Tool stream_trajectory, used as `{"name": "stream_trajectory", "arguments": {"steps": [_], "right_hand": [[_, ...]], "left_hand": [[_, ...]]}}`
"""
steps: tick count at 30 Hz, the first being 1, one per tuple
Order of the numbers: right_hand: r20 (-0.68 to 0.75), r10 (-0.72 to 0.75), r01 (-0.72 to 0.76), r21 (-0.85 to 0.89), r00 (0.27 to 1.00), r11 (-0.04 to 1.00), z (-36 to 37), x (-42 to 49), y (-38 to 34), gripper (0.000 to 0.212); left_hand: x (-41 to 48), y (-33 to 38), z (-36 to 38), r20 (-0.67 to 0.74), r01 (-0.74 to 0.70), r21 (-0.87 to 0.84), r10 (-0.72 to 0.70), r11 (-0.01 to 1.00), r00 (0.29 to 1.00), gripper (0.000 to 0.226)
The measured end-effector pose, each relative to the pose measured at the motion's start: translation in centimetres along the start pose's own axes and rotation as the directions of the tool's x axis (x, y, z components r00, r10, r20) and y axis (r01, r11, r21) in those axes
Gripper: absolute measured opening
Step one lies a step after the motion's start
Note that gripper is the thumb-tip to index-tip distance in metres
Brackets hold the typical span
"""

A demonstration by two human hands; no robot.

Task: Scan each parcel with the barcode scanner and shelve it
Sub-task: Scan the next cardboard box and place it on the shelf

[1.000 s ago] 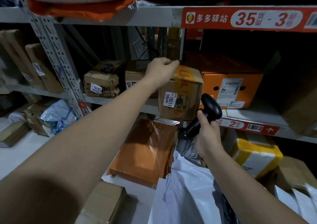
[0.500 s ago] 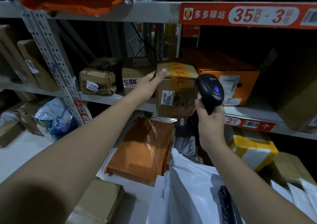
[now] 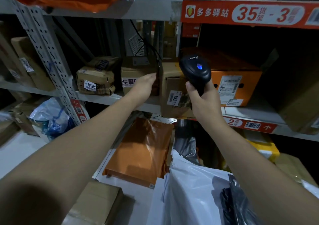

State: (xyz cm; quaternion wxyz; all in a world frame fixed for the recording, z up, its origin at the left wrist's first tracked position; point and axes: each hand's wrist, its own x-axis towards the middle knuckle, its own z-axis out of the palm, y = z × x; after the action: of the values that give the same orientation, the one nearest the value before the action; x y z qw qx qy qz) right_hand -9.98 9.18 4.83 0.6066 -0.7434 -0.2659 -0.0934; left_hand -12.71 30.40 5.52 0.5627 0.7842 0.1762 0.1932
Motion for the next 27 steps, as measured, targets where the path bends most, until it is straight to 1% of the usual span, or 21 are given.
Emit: {"name": "stream_trajectory", "arguments": {"steps": [1, 2, 3, 4, 5, 6, 7, 9, 11, 13, 16, 19, 23, 27], "right_hand": [[-0.009, 0.002, -0.002, -0.009, 1.000, 1.000, -0.2, 0.2, 0.2, 0.051], [-0.012, 0.001, -0.001, -0.018, 1.000, 1.000, -0.3, 0.3, 0.4, 0.048], [-0.008, -0.004, 0.004, -0.030, 1.000, 1.000, -0.4, 0.4, 0.5, 0.046], [-0.004, -0.009, 0.009, -0.041, 1.000, 0.999, -0.4, 0.5, 0.6, 0.044], [0.000, -0.015, 0.015, -0.053, 1.000, 0.998, -0.3, 0.6, 0.6, 0.040], [0.001, -0.028, 0.028, -0.065, 1.000, 0.997, -0.3, 0.7, 0.6, 0.037], [-0.003, -0.041, 0.041, -0.085, 0.999, 0.996, -0.2, 0.6, 0.5, 0.039], [-0.013, -0.072, 0.070, -0.133, 0.997, 0.989, -0.2, 0.6, 0.6, 0.041], [-0.019, -0.099, 0.094, -0.178, 0.995, 0.980, -0.1, 0.4, 0.7, 0.043], [-0.030, -0.104, 0.095, -0.212, 0.994, 0.973, 0.1, 0.4, 0.8, 0.042], [-0.043, -0.127, 0.113, -0.249, 0.991, 0.962, 0.4, 0.2, 0.7, 0.040], [-0.062, -0.159, 0.137, -0.269, 0.985, 0.953, 0.7, 0.1, 0.1, 0.041], [-0.110, -0.241, 0.194, -0.326, 0.964, 0.925, 1.2, 0.3, -0.5, 0.040], [-0.157, -0.224, 0.162, -0.332, 0.962, 0.929, 1.2, 0.9, -0.3, 0.032]], "left_hand": [[0.9, -0.9, -0.2, -0.052, -0.065, 0.070, 0.069, 0.995, 0.996, 0.038], [1.8, -1.6, -0.4, -0.098, -0.105, 0.177, 0.123, 0.979, 0.987, 0.038], [2.7, -2.1, -0.8, -0.118, -0.134, 0.326, 0.181, 0.936, 0.976, 0.041], [3.7, -2.5, -1.1, -0.106, -0.162, 0.488, 0.242, 0.858, 0.964, 0.046], [4.5, -2.7, -1.4, -0.064, -0.176, 0.635, 0.278, 0.752, 0.958, 0.052], [5.2, -2.5, -1.7, -0.014, -0.172, 0.739, 0.270, 0.651, 0.963, 0.058], [5.7, -2.3, -2.0, 0.026, -0.151, 0.810, 0.224, 0.566, 0.974, 0.064], [6.4, -1.9, -2.3, 0.066, -0.117, 0.898, 0.134, 0.424, 0.989, 0.075], [6.7, -2.5, -2.5, 0.085, -0.134, 0.938, 0.162, 0.320, 0.983, 0.084], [6.8, -3.4, -2.8, 0.109, -0.159, 0.956, 0.203, 0.246, 0.973, 0.089], [6.9, -4.4, -3.1, 0.111, -0.158, 0.966, 0.227, 0.204, 0.967, 0.092], [7.0, -4.4, -3.3, 0.117, -0.165, 0.963, 0.219, 0.214, 0.969, 0.097], [6.9, -4.4, -3.2, 0.115, -0.165, 0.963, 0.225, 0.215, 0.968, 0.106], [6.9, -4.8, -3.3, 0.113, -0.173, 0.958, 0.255, 0.228, 0.960, 0.106]]}}
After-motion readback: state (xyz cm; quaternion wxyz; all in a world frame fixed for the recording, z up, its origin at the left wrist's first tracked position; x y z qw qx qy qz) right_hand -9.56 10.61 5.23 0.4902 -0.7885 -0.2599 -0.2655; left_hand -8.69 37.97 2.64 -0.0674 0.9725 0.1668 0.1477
